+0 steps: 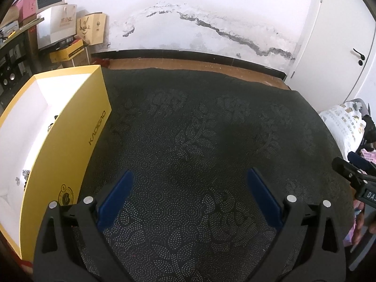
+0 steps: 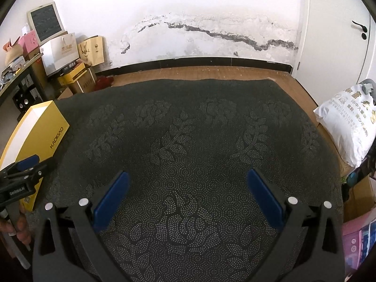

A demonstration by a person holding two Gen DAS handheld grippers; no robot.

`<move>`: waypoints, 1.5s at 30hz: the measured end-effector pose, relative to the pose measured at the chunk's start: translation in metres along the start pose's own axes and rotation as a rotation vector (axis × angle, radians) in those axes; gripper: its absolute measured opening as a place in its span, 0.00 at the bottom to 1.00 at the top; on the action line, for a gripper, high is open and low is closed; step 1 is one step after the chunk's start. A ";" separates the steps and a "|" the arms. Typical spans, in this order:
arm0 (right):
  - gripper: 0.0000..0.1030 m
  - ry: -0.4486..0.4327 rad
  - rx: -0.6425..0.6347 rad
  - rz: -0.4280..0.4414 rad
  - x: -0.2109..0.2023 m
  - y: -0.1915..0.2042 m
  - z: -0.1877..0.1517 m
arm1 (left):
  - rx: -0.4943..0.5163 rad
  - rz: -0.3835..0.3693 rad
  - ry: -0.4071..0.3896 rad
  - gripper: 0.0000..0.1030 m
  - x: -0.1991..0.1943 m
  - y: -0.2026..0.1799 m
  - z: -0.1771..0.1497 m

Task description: Organize jewelry

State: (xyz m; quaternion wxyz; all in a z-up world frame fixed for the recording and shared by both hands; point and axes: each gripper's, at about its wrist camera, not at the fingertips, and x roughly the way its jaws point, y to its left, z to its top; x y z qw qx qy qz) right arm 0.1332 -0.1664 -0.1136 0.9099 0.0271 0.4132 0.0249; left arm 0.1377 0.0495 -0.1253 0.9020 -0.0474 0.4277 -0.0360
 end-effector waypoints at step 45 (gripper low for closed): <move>0.94 0.017 -0.025 0.000 0.003 0.005 0.000 | 0.003 -0.001 0.006 0.93 0.002 -0.001 -0.002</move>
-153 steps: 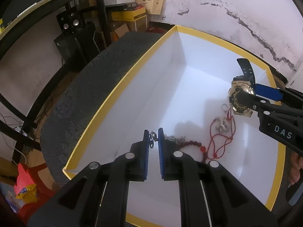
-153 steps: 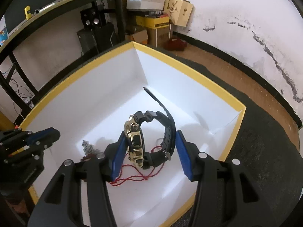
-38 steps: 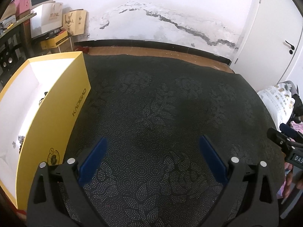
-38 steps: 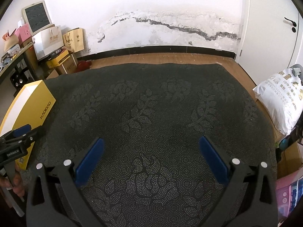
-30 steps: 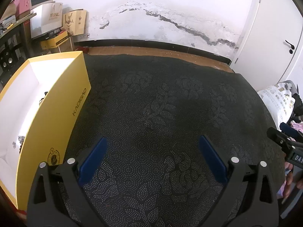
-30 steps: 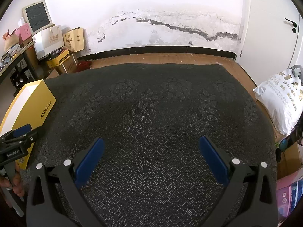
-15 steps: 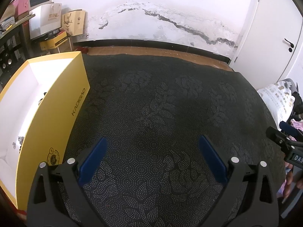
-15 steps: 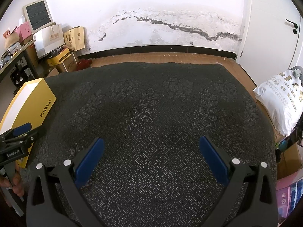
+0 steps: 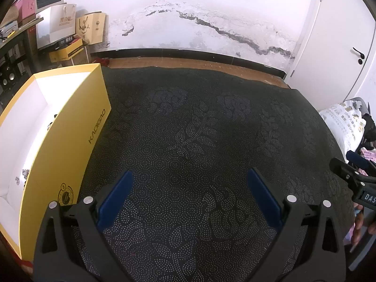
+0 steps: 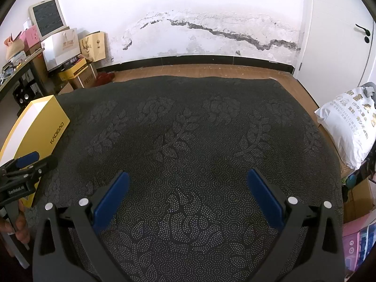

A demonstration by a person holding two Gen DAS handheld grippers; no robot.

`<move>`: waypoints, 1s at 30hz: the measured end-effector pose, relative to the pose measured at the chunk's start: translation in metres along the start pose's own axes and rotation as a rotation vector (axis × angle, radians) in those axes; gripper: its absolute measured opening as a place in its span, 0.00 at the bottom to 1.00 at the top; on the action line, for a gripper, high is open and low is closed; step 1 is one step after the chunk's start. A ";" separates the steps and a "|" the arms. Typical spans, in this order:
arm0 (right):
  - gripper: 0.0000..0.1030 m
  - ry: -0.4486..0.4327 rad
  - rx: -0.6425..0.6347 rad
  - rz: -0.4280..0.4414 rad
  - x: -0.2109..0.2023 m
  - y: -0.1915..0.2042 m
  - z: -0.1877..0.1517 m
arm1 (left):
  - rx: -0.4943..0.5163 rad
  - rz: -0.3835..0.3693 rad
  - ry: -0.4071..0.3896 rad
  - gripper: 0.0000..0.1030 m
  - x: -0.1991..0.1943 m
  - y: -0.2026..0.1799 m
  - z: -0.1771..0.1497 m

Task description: Organize jewelry

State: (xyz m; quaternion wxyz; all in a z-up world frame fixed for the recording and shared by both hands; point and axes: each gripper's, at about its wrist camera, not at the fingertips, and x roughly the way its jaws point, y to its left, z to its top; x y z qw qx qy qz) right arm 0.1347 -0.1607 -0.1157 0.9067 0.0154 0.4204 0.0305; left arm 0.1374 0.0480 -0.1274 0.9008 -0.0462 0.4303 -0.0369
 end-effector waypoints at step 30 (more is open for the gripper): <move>0.94 -0.004 0.000 -0.002 0.001 -0.001 0.000 | 0.001 -0.008 -0.023 0.94 -0.002 -0.006 0.000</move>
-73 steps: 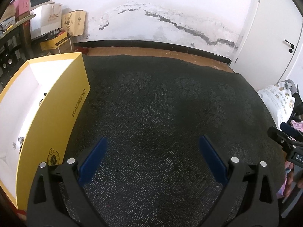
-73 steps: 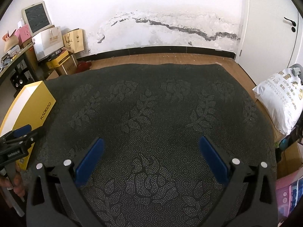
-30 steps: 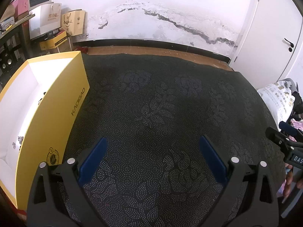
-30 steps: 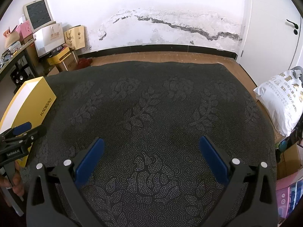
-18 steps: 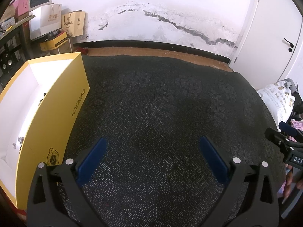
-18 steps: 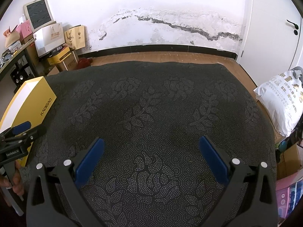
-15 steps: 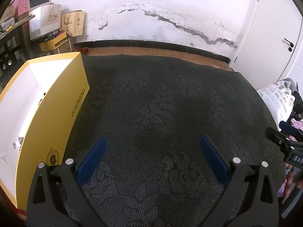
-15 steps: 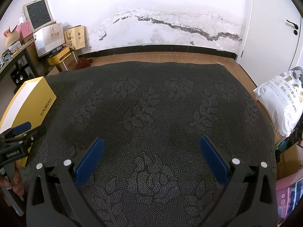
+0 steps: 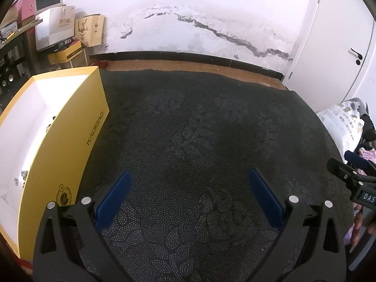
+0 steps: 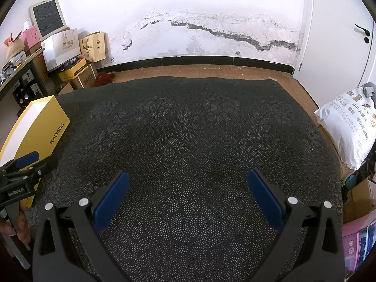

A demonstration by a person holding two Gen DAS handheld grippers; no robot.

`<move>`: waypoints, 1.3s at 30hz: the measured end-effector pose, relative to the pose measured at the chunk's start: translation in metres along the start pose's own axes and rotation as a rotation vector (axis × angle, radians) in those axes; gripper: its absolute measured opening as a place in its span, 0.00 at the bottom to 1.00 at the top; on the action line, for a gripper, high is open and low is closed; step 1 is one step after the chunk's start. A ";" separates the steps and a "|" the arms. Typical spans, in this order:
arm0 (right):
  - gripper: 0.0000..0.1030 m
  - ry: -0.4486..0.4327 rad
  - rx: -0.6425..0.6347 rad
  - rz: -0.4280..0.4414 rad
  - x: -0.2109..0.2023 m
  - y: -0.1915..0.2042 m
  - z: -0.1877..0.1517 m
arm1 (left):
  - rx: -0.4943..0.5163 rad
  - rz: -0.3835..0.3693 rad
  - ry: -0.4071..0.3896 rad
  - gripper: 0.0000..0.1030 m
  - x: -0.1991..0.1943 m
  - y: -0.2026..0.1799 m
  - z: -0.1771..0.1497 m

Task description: Organize jewelry

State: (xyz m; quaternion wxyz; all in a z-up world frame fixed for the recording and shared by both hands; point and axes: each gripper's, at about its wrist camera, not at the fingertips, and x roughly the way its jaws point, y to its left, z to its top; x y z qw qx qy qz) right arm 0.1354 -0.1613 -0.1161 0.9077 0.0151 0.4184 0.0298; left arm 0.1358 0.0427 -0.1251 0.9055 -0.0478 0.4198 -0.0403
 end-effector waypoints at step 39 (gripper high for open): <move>0.94 -0.001 -0.001 0.001 -0.001 0.002 0.000 | 0.044 0.012 0.001 0.94 -0.002 -0.009 -0.002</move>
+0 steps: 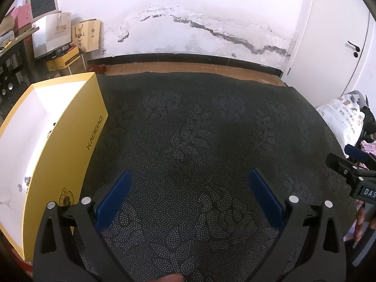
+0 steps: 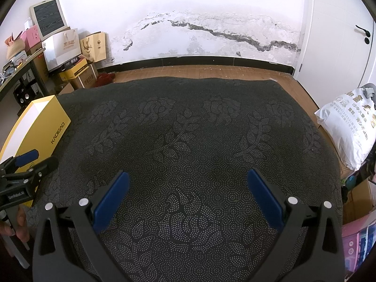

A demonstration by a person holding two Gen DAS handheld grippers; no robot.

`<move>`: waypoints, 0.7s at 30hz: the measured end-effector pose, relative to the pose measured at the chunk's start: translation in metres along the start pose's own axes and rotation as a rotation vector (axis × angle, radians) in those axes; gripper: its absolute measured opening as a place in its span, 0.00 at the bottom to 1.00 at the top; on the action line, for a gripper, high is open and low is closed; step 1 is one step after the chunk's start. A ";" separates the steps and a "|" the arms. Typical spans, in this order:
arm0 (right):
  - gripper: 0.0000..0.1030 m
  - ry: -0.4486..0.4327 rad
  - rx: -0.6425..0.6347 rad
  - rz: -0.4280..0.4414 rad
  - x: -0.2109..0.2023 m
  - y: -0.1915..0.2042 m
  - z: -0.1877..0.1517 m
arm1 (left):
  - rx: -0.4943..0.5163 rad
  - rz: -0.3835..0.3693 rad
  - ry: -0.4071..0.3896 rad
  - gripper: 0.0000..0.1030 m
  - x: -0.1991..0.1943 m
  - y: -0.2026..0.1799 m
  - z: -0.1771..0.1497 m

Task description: Organize jewelry

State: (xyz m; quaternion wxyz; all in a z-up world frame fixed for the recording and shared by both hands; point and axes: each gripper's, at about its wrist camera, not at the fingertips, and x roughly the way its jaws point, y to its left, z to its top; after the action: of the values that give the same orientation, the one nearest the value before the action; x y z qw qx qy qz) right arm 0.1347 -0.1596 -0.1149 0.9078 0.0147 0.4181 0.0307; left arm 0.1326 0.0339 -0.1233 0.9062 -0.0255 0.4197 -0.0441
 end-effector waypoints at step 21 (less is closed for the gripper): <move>0.94 0.000 0.003 0.000 0.000 -0.001 0.000 | -0.054 -0.037 -0.008 0.94 -0.004 0.002 -0.002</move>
State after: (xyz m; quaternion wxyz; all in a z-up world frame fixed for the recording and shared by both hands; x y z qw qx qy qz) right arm 0.1345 -0.1609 -0.1151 0.9078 0.0158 0.4181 0.0300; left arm 0.1287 0.0366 -0.1212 0.9058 -0.0580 0.4167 -0.0496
